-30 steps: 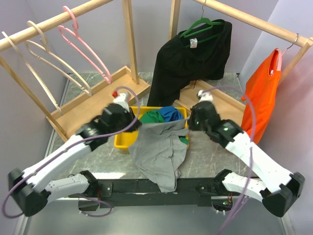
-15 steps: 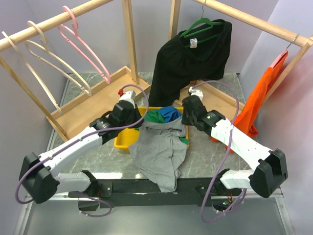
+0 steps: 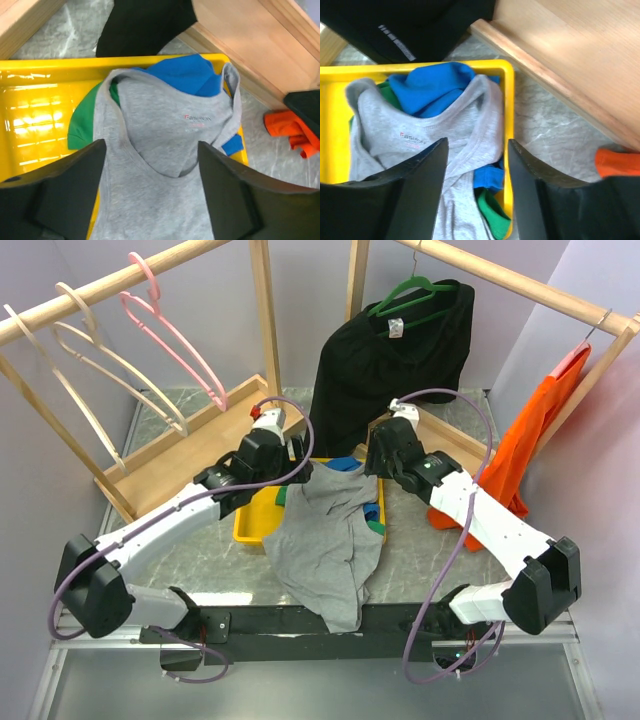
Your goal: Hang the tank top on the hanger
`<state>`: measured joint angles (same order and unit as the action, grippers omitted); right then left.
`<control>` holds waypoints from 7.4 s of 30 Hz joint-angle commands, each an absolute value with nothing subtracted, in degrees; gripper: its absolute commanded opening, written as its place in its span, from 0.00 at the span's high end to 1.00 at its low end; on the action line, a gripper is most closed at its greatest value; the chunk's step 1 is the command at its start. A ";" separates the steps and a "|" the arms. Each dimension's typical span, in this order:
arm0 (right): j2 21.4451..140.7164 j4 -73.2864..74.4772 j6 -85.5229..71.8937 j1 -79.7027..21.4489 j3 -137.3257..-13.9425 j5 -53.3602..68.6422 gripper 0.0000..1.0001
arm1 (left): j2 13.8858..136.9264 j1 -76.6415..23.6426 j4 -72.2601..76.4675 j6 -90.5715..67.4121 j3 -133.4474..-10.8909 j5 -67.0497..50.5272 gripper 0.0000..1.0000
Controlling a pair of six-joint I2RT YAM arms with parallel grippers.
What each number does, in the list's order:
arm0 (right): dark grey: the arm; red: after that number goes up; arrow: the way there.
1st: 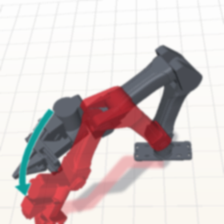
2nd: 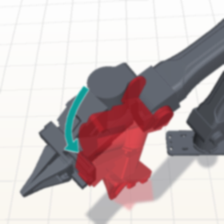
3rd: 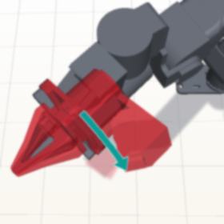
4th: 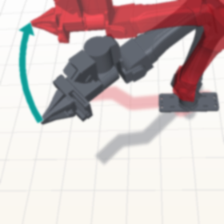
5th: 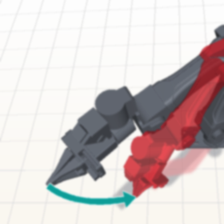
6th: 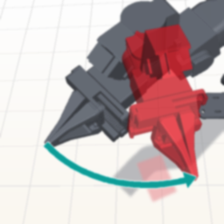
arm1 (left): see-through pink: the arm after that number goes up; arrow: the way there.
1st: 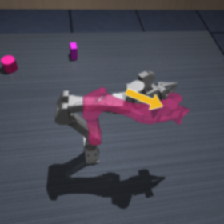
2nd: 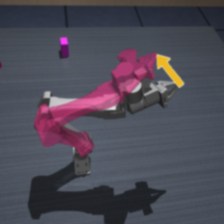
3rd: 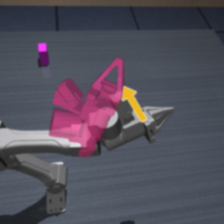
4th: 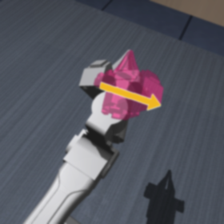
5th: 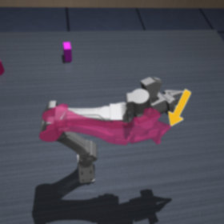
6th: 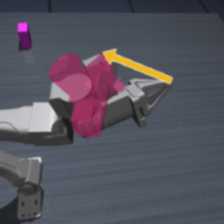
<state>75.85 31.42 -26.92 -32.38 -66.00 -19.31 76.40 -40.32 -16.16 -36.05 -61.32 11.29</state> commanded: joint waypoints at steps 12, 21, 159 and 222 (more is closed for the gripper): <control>63.90 24.26 -27.86 -32.08 -60.82 -5.45 0.29 | 66.61 -46.57 -21.79 -26.64 -76.07 -4.31 0.15; 61.44 23.91 -28.56 -32.08 -59.68 -4.04 0.28 | 74.70 -48.96 -31.80 -28.47 -107.09 21.76 0.17; 74.88 16.44 -29.62 -26.11 -56.25 -11.17 0.42 | 49.92 -40.96 -49.39 -6.15 -73.65 -14.59 0.99; 75.41 23.38 -24.17 -31.37 -67.67 -16.35 1.00 | 69.08 -40.96 -45.36 1.67 -81.22 -17.93 0.99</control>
<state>77.93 22.15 -25.50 -29.52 -64.29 -14.39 68.93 -40.84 -50.35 -1.04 -79.77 -15.31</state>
